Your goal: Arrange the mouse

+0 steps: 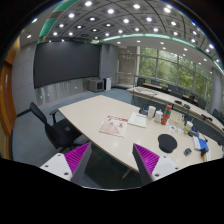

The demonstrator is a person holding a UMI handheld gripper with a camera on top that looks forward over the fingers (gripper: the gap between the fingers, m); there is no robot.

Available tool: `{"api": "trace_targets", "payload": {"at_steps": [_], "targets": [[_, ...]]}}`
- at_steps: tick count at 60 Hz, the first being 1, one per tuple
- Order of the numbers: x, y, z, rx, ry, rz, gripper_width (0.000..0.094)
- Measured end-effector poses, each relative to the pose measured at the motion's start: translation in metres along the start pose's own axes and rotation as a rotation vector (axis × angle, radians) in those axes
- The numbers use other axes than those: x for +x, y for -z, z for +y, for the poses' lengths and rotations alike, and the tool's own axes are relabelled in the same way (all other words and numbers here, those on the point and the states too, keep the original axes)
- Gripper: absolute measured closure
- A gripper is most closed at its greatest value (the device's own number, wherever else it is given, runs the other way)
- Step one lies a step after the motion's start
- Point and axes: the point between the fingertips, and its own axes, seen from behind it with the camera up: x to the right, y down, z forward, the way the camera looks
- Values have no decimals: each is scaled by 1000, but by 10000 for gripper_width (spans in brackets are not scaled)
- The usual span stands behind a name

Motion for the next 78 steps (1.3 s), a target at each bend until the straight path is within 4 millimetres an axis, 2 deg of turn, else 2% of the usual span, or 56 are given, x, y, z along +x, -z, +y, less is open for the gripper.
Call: {"api": "trace_targets", "payload": {"at_steps": [7, 11, 17, 23, 31, 41, 48, 62, 72, 78], "targets": [[17, -2, 17, -35, -7, 30, 85], [33, -6, 34, -57, -29, 46, 85], [68, -6, 67, -101, -66, 89, 86], [120, -7, 108, -144, -97, 163, 83], [202, -8, 158, -187, -153, 282, 86], [316, -24, 197, -182, -193, 413, 81], [396, -54, 212, -150, -191, 471, 80], [528, -149, 222, -107, -239, 511, 85], [590, -208, 246, -147, -304, 511, 82], [615, -236, 259, -172, -329, 503, 82]]}}
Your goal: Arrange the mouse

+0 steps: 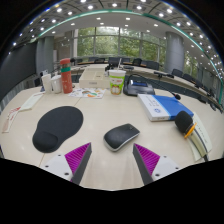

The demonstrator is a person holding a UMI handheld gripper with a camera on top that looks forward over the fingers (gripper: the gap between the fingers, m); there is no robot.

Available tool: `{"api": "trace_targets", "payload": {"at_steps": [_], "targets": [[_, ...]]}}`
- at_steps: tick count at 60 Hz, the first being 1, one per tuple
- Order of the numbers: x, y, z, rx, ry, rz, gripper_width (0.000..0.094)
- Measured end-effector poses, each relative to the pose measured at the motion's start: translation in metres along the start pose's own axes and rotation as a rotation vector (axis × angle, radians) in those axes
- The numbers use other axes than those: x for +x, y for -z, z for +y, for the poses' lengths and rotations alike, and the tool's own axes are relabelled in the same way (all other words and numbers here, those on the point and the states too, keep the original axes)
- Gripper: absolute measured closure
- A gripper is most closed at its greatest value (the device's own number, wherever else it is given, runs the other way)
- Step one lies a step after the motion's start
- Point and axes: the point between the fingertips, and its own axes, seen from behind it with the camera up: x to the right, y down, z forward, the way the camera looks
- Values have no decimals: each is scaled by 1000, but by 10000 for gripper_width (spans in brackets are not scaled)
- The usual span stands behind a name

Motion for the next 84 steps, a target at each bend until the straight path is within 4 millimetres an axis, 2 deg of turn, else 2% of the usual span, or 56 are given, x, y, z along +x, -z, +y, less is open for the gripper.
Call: {"api": "trace_targets", "payload": {"at_steps": [9, 24, 26, 32, 37, 55, 58, 61, 66, 69, 73, 78, 84], "targets": [[6, -38, -9, -21, -21, -19, 77], [7, -72, -29, -29, -29, -14, 92], [9, -75, -29, -33, -25, -7, 120], [12, -83, -32, -32, -20, 4, 280], [15, -85, -33, -40, -26, 12, 457], [17, -81, -33, -91, -37, 56, 611], [15, -72, -43, -88, -57, 69, 613], [13, -58, -65, -48, -67, 92, 613], [-2, -29, -109, 23, -76, 118, 613], [-23, -13, -137, 62, -79, 101, 612], [-52, 1, -163, 105, -56, 89, 612], [-94, 2, -180, 119, -29, 64, 614], [-148, -17, -166, 75, -28, 15, 614]]}}
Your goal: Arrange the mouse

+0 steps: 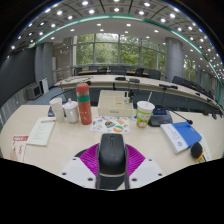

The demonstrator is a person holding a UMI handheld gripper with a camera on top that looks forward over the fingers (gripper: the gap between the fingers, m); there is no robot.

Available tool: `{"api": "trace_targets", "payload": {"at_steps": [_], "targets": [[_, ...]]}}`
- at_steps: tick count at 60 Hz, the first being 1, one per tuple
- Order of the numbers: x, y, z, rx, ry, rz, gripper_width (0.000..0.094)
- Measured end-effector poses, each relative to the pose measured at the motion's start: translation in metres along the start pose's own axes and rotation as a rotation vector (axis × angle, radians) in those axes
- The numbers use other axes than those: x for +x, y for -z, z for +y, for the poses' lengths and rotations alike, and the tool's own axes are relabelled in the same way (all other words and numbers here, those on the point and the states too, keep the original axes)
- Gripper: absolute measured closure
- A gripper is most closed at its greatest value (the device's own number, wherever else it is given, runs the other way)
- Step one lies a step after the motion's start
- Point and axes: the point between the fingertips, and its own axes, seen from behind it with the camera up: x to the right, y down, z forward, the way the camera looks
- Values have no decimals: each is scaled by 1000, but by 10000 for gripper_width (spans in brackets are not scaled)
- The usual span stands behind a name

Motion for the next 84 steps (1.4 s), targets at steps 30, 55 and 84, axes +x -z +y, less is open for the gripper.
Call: {"api": "trace_targets", "payload": {"at_steps": [30, 55, 84], "targets": [[-50, -50, 110, -210, -7, 52, 72], [-64, 165, 37, -97, -21, 148, 79], [-106, 380, 97, -43, -21, 186, 85]]}}
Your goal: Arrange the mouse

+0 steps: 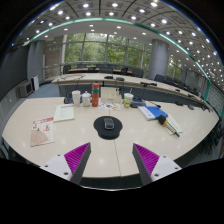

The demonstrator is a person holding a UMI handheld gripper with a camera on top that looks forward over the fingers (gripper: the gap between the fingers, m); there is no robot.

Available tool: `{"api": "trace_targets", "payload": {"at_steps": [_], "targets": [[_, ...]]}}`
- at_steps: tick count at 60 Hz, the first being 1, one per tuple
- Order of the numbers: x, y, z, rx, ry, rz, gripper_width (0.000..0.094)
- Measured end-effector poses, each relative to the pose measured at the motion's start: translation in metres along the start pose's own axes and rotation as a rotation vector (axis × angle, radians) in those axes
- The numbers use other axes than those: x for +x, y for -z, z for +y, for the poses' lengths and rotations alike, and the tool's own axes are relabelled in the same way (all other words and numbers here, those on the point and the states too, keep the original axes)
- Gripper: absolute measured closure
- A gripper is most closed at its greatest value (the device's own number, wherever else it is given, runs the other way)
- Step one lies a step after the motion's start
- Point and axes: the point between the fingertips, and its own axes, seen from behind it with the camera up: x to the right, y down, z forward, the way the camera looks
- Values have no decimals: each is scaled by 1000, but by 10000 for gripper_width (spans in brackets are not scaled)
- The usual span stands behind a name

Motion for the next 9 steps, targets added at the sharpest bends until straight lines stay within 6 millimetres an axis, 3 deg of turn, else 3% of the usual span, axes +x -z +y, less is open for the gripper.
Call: {"api": "trace_targets", "payload": {"at_steps": [9], "targets": [[-21, 39, 9, 21, -30, -22, 80]]}}
